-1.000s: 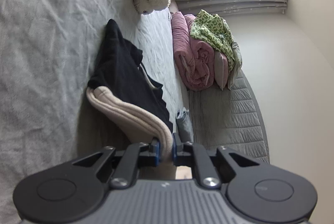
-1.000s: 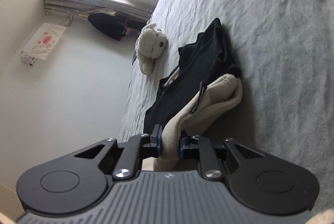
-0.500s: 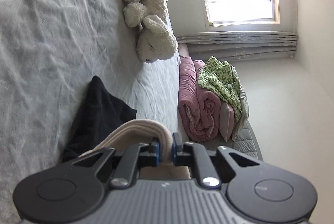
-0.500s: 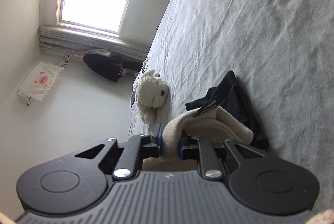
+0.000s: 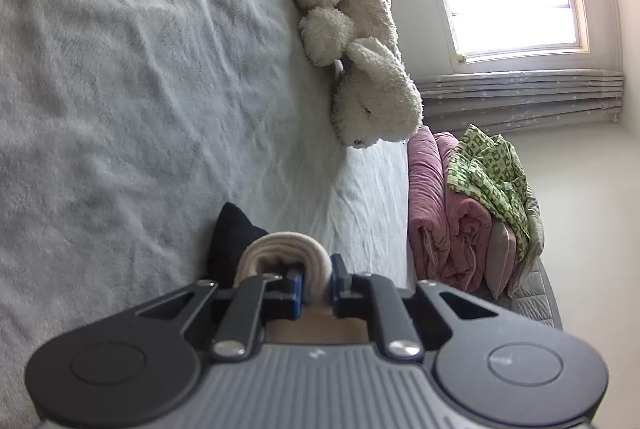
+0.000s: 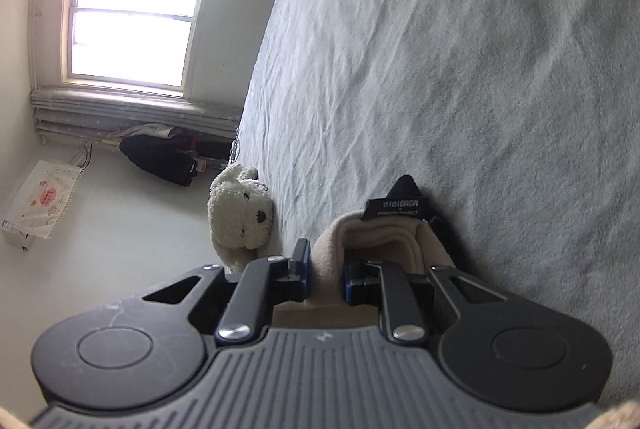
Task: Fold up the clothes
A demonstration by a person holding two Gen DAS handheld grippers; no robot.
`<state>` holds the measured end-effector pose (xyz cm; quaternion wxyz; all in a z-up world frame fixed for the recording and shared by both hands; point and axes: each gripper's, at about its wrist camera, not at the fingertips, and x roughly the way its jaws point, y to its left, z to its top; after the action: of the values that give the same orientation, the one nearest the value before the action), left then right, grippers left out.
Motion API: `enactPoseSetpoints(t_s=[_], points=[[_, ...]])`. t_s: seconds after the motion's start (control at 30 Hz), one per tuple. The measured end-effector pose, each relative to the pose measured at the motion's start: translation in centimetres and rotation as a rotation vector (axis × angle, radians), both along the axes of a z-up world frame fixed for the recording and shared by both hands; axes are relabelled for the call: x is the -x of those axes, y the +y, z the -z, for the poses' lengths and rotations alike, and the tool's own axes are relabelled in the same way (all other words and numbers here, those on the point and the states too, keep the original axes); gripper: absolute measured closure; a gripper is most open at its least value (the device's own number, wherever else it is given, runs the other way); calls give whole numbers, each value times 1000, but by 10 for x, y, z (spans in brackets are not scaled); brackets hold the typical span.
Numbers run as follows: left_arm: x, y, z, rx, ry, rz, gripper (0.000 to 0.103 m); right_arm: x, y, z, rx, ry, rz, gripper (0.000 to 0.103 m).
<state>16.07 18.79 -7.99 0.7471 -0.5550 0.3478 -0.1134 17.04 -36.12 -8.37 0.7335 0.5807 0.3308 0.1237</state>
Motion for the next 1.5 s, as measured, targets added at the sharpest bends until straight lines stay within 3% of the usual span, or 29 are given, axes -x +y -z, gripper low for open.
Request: enactPoseSetpoints(t_s=[0.07,0.17,0.37,0.5,0.57,0.67,0.77,0.9,1.03,1.13,1.3,1.5], points=[[-2,0,0,0,-12,4,78,-1,-3,3,-27,-2,2,83],[-1,3,-12,-35,-57,-11,54,-2,-8,0,-47,-9,-4,78],[-1,-12,-45,-220,-139,5,51,8,-10,-26,63,-70,13,66],[0,-52,-61,-441,-206,73,51,17,7,-49,286,-128,65,66],[1,-74,-68,-559,-241,111,51,21,26,-62,466,-168,75,66],[-3,-112,-68,-736,-289,181,51,23,69,-74,728,-249,19,66],[-3,-147,-61,-855,-330,253,52,26,110,-75,934,-334,-82,66],[-11,-176,-50,-885,-334,311,52,20,155,-59,1036,-397,-218,66],[-22,-183,-36,-910,-294,300,53,3,177,-38,1056,-356,-277,65],[-24,-183,-31,-925,-305,307,56,0,180,-27,1073,-337,-268,69],[-20,-179,-36,-913,-309,296,57,3,172,-37,1043,-342,-243,72],[-7,-144,-33,-929,-306,195,61,-3,137,-31,1034,-283,-157,75]])
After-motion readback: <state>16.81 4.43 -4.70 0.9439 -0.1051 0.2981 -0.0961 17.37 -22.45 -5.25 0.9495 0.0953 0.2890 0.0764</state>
